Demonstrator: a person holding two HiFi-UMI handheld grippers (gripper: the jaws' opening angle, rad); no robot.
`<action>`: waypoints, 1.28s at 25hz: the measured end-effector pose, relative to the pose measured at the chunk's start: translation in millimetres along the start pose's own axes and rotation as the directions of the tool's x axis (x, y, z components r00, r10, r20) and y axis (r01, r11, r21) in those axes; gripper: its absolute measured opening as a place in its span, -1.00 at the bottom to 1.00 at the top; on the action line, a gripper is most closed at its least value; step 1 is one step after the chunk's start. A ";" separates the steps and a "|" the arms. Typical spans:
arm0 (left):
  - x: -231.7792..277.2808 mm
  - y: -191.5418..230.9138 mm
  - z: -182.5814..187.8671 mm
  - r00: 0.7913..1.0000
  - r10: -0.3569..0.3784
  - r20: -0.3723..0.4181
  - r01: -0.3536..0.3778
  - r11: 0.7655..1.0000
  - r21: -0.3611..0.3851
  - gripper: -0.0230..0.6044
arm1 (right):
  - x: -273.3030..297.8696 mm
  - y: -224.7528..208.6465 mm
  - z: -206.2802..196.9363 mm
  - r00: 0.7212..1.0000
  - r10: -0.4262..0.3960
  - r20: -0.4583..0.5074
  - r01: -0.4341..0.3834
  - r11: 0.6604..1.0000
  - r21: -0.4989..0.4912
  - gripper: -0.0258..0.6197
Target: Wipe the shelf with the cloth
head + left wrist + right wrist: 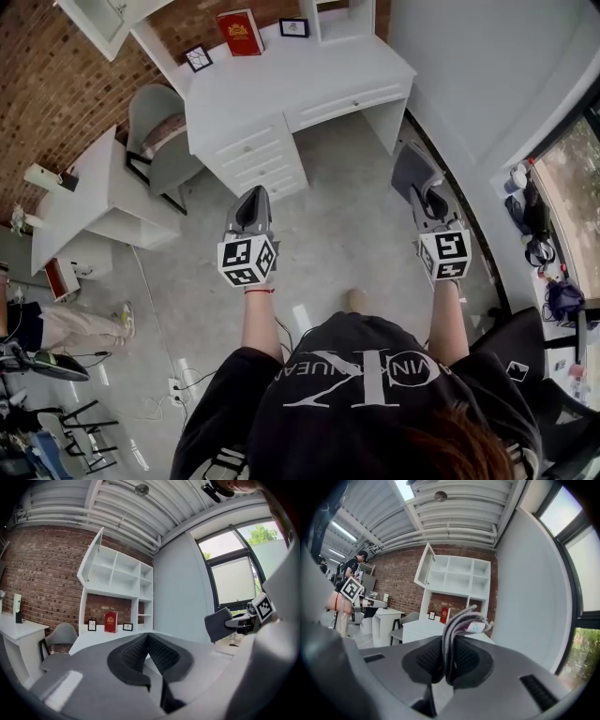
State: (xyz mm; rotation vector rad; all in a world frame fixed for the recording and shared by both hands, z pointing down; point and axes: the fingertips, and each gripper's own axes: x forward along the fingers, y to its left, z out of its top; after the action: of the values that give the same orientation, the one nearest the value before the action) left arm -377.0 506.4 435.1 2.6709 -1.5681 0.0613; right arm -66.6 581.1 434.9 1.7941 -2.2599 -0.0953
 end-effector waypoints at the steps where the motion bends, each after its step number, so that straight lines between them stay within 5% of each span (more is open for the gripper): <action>1: 11.8 -0.5 2.9 1.000 -0.002 0.004 0.002 1.000 0.004 -0.89 | 8.8 -7.5 1.2 1.000 0.001 0.003 -0.001 1.000 -0.003 -0.74; 17: 137.1 -15.6 29.1 0.998 -0.037 0.055 0.039 0.999 -0.034 -0.89 | 88.6 -75.6 9.6 0.999 0.029 0.020 -0.029 0.999 -0.033 -0.74; 25: 173.8 -28.3 8.8 0.998 -0.066 -0.002 0.066 0.997 -0.028 -0.89 | 110.1 -91.6 -4.0 0.999 0.045 0.013 -0.045 0.999 0.012 -0.74; 32: 226.2 -10.2 10.3 0.998 -0.053 0.025 0.054 0.998 -0.040 -0.89 | 156.8 -110.1 -4.9 0.999 0.048 0.014 -0.048 0.999 0.004 -0.73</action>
State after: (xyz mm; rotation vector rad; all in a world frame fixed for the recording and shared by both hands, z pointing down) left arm -257.8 313.6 437.4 2.6904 -1.4864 -0.0045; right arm 6.4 404.0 441.4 1.7455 -2.3131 -0.0945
